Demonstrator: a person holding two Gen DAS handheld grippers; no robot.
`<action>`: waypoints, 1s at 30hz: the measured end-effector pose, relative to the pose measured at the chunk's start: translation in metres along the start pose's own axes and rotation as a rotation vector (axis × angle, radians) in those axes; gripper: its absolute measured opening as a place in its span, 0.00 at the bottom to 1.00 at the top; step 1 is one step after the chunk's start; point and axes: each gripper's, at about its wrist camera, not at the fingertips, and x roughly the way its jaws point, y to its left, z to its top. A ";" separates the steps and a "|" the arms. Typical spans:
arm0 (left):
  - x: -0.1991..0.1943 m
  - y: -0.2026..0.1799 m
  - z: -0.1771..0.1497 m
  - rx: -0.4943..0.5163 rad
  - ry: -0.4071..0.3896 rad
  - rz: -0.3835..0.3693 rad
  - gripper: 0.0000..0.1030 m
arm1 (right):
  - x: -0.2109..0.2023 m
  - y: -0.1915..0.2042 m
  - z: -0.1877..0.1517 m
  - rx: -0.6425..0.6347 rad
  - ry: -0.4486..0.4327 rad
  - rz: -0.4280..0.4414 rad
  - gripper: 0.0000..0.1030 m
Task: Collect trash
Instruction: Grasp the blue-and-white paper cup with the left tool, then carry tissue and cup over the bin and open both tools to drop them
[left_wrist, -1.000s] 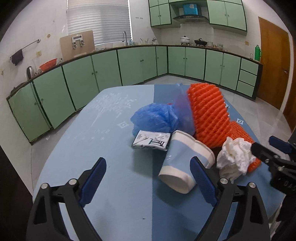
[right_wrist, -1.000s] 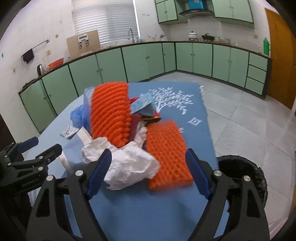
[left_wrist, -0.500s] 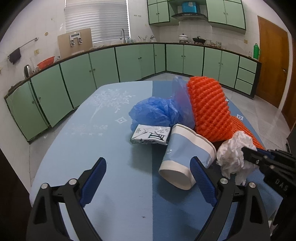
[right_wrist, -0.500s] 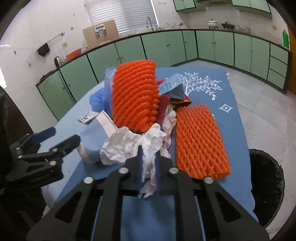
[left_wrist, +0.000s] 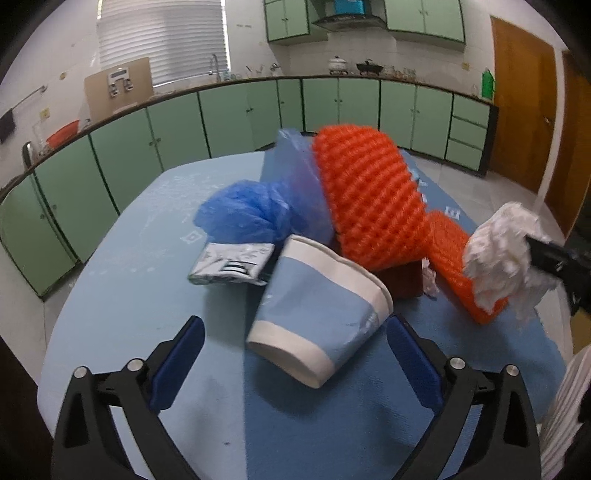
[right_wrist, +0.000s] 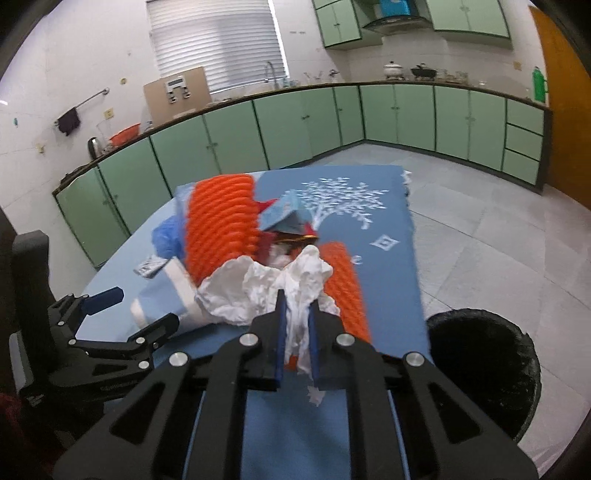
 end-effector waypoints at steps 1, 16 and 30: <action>0.004 -0.002 0.000 0.009 0.007 0.007 0.94 | -0.001 -0.004 -0.001 0.005 -0.001 -0.009 0.09; 0.006 -0.010 0.010 -0.001 0.009 -0.062 0.61 | -0.003 -0.020 -0.005 0.035 0.012 -0.035 0.10; -0.031 -0.015 0.015 -0.011 -0.050 -0.084 0.56 | -0.023 -0.021 -0.003 0.044 -0.028 -0.043 0.10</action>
